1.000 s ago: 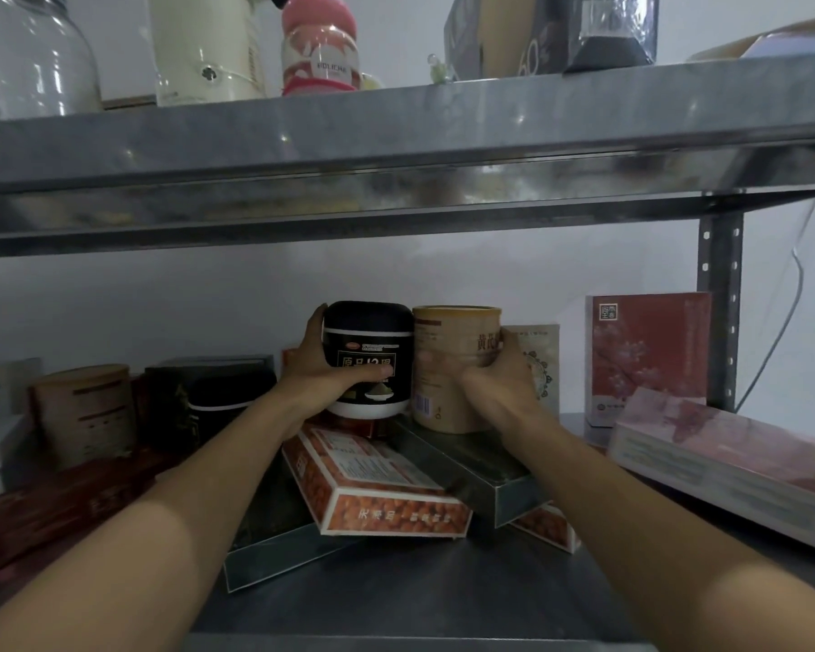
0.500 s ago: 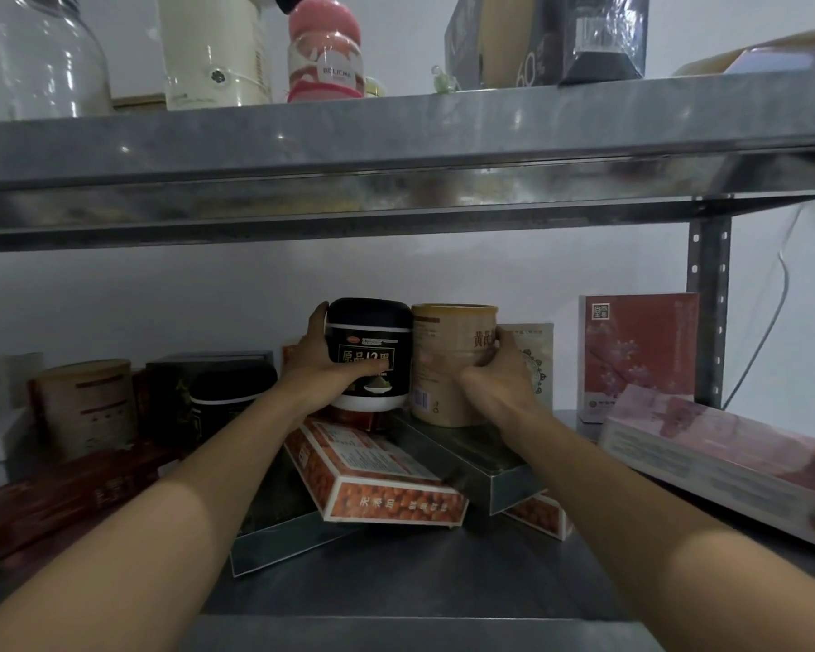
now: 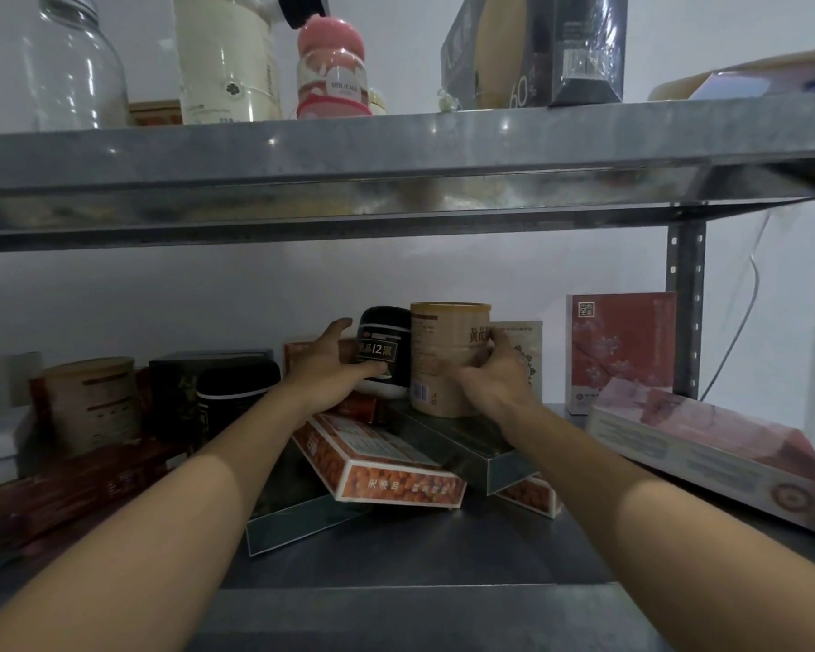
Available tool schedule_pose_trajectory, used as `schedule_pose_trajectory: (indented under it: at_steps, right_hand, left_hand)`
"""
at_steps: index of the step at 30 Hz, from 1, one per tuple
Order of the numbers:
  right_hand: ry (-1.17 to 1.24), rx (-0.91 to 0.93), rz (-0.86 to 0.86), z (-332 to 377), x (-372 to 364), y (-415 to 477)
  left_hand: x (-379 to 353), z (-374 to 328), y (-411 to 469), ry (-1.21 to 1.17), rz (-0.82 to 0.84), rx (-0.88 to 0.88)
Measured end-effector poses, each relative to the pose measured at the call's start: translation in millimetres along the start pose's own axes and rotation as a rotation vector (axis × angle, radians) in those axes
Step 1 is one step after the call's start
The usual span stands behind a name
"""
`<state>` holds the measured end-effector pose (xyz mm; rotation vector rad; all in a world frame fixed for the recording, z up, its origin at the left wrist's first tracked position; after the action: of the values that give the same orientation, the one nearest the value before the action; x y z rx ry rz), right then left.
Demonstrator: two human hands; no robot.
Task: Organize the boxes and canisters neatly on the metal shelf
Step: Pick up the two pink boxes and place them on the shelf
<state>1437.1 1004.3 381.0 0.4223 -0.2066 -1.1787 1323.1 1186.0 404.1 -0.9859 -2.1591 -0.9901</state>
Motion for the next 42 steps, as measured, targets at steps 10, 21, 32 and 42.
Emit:
schedule_pose_trajectory:
  at_steps: [10, 21, 32, 42]
  right_hand:
    - [-0.071, -0.037, -0.025, 2.0, -3.3, -8.6]
    - [-0.255, -0.027, -0.039, 15.4, 9.9, -36.2]
    - [-0.67, 0.116, -0.007, 38.7, 83.8, -76.8]
    - [-0.83, 0.077, 0.027, 19.4, 195.1, -93.2]
  left_hand:
    - [-4.1, -2.6, -12.7, 0.088, 0.017, -0.055]
    - [-8.9, -19.1, -20.9, 0.125, 0.028, -0.143]
    - [-20.5, -70.5, -59.5, 0.187, -0.017, -0.245]
    - [-103.3, -161.4, -107.2, 0.178, 0.007, -0.206]
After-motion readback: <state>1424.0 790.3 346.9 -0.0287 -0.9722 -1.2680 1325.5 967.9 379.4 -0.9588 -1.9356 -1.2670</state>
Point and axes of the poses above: each hand's wrist, its own y-axis towards the middle knuckle, its own x-axis out of the back of the hand, z = x × y, the point moved 2 cm from there along y, towards the middle knuckle, and after that the axes turned 15 degrees about y, right-handed, at the moved point
